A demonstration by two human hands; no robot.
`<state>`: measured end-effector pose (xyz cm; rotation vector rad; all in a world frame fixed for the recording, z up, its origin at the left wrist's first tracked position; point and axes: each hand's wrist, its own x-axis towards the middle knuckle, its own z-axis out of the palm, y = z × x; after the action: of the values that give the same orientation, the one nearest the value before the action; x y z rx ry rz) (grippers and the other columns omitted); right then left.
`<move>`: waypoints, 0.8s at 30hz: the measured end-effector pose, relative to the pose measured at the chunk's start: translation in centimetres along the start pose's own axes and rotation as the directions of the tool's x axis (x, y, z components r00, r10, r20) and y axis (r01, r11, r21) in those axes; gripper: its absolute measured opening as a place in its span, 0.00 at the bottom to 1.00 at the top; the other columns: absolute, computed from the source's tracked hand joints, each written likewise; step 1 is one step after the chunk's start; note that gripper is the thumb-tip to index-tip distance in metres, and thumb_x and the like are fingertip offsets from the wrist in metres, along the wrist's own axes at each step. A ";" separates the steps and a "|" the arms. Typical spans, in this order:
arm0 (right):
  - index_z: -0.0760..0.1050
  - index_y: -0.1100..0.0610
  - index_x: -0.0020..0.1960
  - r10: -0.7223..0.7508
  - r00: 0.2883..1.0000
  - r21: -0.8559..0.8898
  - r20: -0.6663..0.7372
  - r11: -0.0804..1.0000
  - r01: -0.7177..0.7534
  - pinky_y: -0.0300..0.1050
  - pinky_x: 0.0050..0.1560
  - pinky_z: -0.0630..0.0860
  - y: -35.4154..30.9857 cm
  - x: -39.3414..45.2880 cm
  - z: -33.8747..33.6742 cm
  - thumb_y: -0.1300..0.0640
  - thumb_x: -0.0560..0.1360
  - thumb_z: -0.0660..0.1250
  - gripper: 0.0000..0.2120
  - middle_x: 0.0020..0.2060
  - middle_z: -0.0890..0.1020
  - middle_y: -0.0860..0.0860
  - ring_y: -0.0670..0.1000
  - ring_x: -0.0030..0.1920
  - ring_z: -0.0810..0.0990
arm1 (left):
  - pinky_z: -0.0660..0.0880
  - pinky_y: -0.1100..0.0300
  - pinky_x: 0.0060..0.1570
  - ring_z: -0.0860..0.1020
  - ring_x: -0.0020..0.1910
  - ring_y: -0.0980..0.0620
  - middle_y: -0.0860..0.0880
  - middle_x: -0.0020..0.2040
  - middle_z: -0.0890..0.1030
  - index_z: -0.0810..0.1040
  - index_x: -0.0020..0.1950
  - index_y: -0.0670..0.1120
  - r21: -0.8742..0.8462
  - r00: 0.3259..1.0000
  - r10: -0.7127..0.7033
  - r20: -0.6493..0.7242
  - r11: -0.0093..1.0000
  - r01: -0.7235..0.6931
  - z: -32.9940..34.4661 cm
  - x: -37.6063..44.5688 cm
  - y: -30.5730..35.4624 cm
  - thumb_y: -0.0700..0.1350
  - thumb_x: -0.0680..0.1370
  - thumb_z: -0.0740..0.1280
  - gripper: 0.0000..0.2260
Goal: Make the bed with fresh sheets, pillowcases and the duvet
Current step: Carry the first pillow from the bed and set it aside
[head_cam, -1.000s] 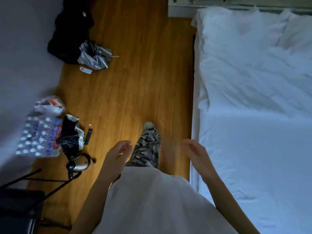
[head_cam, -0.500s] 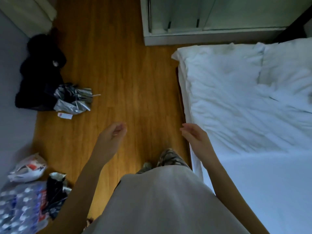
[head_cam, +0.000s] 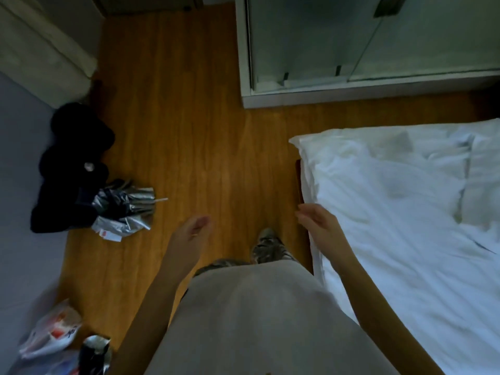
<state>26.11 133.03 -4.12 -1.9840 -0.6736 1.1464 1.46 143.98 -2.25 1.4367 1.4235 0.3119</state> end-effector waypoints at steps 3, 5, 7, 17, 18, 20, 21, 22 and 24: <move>0.75 0.50 0.61 -0.010 0.999 -0.003 -0.054 1.000 0.010 0.38 0.54 0.72 -3.6 6.2 -2.3 0.51 0.79 0.63 0.12 0.54 0.78 0.43 0.42 0.54 0.76 | 0.70 0.69 0.48 0.75 0.52 0.63 0.59 0.52 0.78 0.77 0.57 0.50 0.025 0.999 0.011 0.040 1.000 -0.012 0.0 6.0 4.6 0.45 0.81 0.63 0.07; 0.75 0.50 0.61 -0.006 0.996 0.014 -0.085 1.000 0.007 0.38 0.55 0.72 -5.2 9.6 -3.2 0.51 0.79 0.63 0.12 0.55 0.78 0.44 0.43 0.55 0.76 | 0.70 0.70 0.48 0.75 0.52 0.64 0.60 0.52 0.78 0.77 0.58 0.51 0.030 0.998 0.024 0.064 0.999 -0.026 0.0 9.8 6.8 0.45 0.81 0.63 0.07; 0.75 0.50 0.61 0.039 0.993 0.030 -0.113 0.999 -0.035 0.42 0.58 0.74 -6.3 12.8 -3.8 0.51 0.79 0.63 0.12 0.56 0.79 0.45 0.45 0.56 0.77 | 0.70 0.72 0.47 0.74 0.51 0.66 0.60 0.52 0.77 0.76 0.58 0.51 0.032 0.996 0.012 0.087 0.999 -0.015 0.2 13.7 8.8 0.44 0.81 0.63 0.07; 0.73 0.49 0.63 0.196 0.931 0.173 -0.308 0.974 -0.148 0.31 0.49 0.70 -16.5 29.4 -2.8 0.50 0.79 0.62 0.13 0.55 0.78 0.44 0.44 0.54 0.76 | 0.72 0.68 0.51 0.76 0.52 0.61 0.58 0.52 0.78 0.76 0.59 0.50 0.161 0.906 0.119 0.406 0.967 -0.200 1.3 39.3 20.3 0.45 0.81 0.63 0.08; 0.73 0.49 0.63 0.197 0.920 0.197 -0.338 0.971 -0.136 0.32 0.50 0.71 -17.9 30.6 -3.1 0.50 0.79 0.62 0.13 0.55 0.78 0.44 0.44 0.54 0.76 | 0.72 0.66 0.52 0.76 0.53 0.59 0.57 0.52 0.78 0.76 0.59 0.50 0.186 0.887 0.148 0.437 0.950 -0.250 1.4 41.8 22.2 0.45 0.81 0.63 0.08; 0.72 0.48 0.62 0.202 0.902 0.236 -0.382 0.965 -0.116 0.29 0.49 0.71 -20.3 33.1 -3.8 0.51 0.80 0.61 0.11 0.55 0.78 0.44 0.42 0.53 0.76 | 0.72 0.65 0.51 0.76 0.53 0.60 0.57 0.53 0.78 0.75 0.60 0.50 0.215 0.837 0.197 0.510 0.913 -0.347 2.0 46.5 26.5 0.46 0.81 0.63 0.09; 0.71 0.47 0.61 0.208 0.896 0.245 -0.392 0.963 -0.117 0.26 0.46 0.70 -21.0 34.1 -4.2 0.51 0.80 0.61 0.11 0.55 0.77 0.43 0.40 0.51 0.76 | 0.72 0.66 0.50 0.75 0.52 0.61 0.59 0.53 0.77 0.75 0.61 0.51 0.231 0.819 0.208 0.534 0.897 -0.378 2.4 48.5 28.5 0.46 0.81 0.62 0.09; 0.71 0.47 0.61 0.221 0.888 0.257 -0.403 0.959 -0.122 0.23 0.44 0.70 -21.4 35.1 -4.7 0.51 0.80 0.61 0.10 0.53 0.77 0.42 0.37 0.49 0.75 | 0.71 0.67 0.49 0.74 0.52 0.63 0.60 0.52 0.76 0.74 0.61 0.53 0.255 0.805 0.218 0.552 0.875 -0.411 2.9 50.3 30.5 0.47 0.81 0.62 0.09; 0.72 0.49 0.61 0.261 0.862 0.297 -0.434 0.945 -0.136 0.22 0.42 0.69 -22.0 36.8 -5.8 0.52 0.79 0.62 0.11 0.51 0.76 0.41 0.35 0.47 0.75 | 0.69 0.68 0.47 0.73 0.52 0.64 0.61 0.52 0.75 0.73 0.61 0.55 0.295 0.765 0.231 0.601 0.825 -0.482 4.3 53.1 33.9 0.49 0.81 0.62 0.09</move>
<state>46.59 171.11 -2.87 -2.0252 -0.0596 0.7663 38.20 195.35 -2.22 1.9857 0.7485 -0.1957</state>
